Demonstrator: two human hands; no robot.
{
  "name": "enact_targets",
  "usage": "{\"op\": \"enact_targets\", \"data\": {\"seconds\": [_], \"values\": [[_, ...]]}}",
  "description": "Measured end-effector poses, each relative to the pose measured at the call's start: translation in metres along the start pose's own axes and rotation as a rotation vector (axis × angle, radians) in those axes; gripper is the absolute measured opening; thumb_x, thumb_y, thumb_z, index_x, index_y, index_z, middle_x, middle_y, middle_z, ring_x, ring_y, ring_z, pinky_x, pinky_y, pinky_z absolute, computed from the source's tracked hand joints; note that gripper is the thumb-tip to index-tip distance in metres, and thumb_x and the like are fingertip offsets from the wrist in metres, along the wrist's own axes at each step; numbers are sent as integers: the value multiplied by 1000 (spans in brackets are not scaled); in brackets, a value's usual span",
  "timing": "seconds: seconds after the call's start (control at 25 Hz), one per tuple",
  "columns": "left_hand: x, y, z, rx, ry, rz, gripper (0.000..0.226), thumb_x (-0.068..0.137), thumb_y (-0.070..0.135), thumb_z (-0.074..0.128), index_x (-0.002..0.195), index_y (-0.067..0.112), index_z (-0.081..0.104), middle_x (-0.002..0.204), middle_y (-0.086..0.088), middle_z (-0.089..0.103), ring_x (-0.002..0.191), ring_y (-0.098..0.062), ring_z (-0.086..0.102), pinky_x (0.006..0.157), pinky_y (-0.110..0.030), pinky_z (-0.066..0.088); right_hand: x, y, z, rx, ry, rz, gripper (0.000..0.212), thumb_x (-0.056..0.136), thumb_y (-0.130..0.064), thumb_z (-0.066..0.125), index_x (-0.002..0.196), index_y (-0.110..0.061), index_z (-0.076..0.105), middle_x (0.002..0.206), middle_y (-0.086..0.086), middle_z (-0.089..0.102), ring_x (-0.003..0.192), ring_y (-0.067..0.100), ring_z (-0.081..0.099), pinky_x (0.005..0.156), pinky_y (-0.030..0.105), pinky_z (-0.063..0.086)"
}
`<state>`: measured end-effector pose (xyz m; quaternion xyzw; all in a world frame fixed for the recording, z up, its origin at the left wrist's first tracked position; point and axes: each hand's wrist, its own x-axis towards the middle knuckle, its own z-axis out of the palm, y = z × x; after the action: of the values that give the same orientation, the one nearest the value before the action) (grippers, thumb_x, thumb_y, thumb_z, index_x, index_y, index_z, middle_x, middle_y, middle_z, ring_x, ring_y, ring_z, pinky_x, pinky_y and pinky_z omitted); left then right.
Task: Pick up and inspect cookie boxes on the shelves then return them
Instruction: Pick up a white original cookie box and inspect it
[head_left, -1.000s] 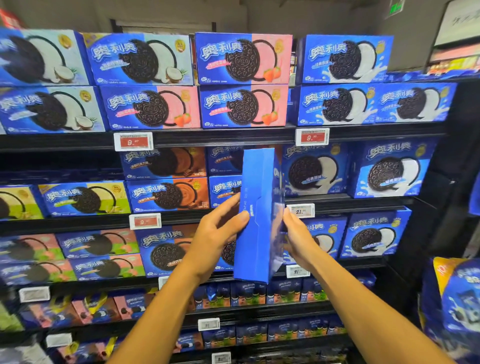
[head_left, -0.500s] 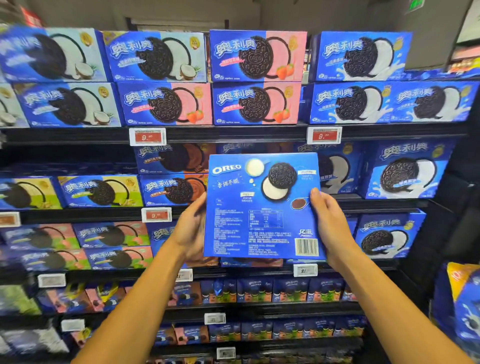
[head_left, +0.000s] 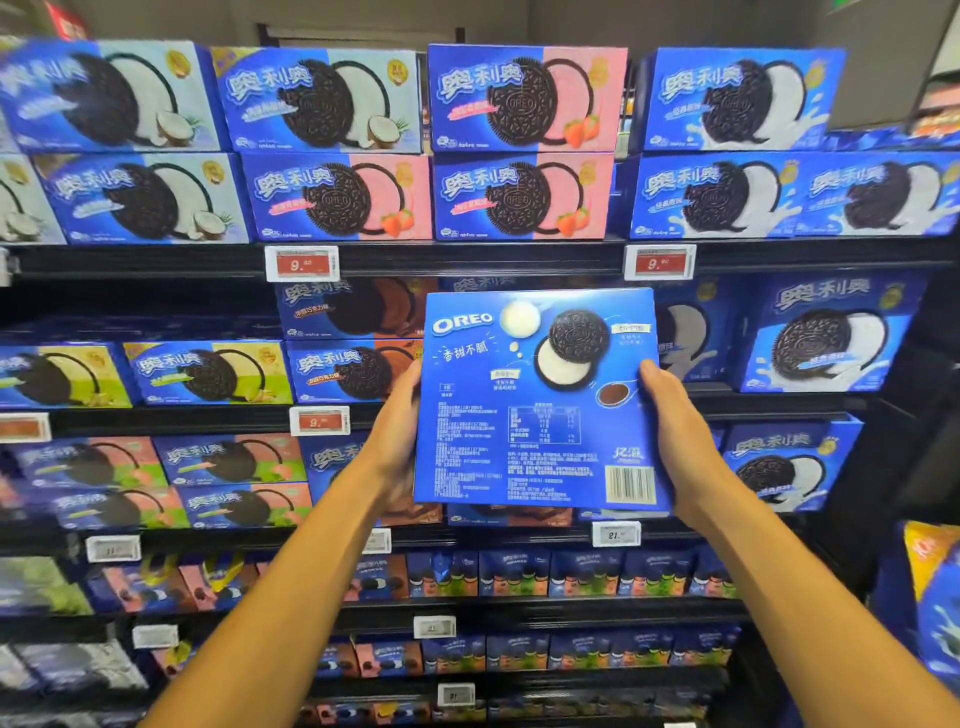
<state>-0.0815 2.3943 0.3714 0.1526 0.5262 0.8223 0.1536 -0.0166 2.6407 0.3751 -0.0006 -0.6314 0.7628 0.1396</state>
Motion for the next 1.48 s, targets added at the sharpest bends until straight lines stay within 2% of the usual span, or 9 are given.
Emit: {"op": "enact_targets", "data": {"seconds": [0.12,0.2,0.4,0.76,0.88,1.0,1.12,1.36,1.48], "values": [[0,23,3,128,0,-16,46,101,48,39,132,19,56,117,-4,72,96,-19,72,68,-32,58,5,-12,-7,121,-73,129,41,98,-44,43,89,-24,78,95,7,78,79,24,76,59,32,59],[3,40,3,157,-23,21,49,102,42,41,145,18,39,128,-2,67,102,-15,70,73,-31,58,12,-16,-8,193,-79,101,36,98,-38,44,93,-28,78,99,7,78,79,23,76,59,33,60],[14,65,12,153,55,-60,34,99,44,46,98,17,68,80,-2,77,62,-16,73,47,-25,55,30,-29,2,247,-25,196,31,97,-37,49,95,-15,71,90,7,78,68,22,75,54,30,59],[28,55,-2,68,210,-140,28,94,42,53,87,17,63,64,-1,73,48,-16,68,40,-22,51,43,-42,17,197,-6,296,26,97,-34,47,105,-13,58,77,9,77,58,21,73,46,28,56],[23,51,-6,120,152,-75,28,96,45,49,100,21,65,80,-1,77,62,-16,73,49,-24,55,39,-37,19,186,-39,216,25,99,-34,47,104,-14,60,81,6,77,64,20,74,51,29,59],[21,49,-10,150,-61,203,25,101,35,41,119,40,57,112,5,74,94,-16,73,67,-31,59,39,-37,24,178,-129,-58,31,102,-20,39,128,-21,56,107,6,75,86,23,74,70,38,61],[20,49,-10,170,-128,390,44,95,30,38,138,37,43,121,7,68,103,-17,69,75,-36,60,39,-38,30,163,-155,-244,45,101,-9,33,138,-27,50,126,6,68,100,26,67,83,41,55],[24,43,-25,280,-179,404,59,97,34,42,152,39,22,135,-2,60,114,-26,65,82,-45,58,41,-28,26,166,-165,-325,58,99,-8,35,152,-32,37,141,6,61,109,29,67,84,45,58],[26,46,-26,383,0,354,60,101,29,46,154,36,19,143,-10,53,114,-25,63,91,-47,54,47,-23,24,197,-119,-329,58,96,-12,42,150,-32,39,134,3,65,106,29,69,80,43,61]]}}
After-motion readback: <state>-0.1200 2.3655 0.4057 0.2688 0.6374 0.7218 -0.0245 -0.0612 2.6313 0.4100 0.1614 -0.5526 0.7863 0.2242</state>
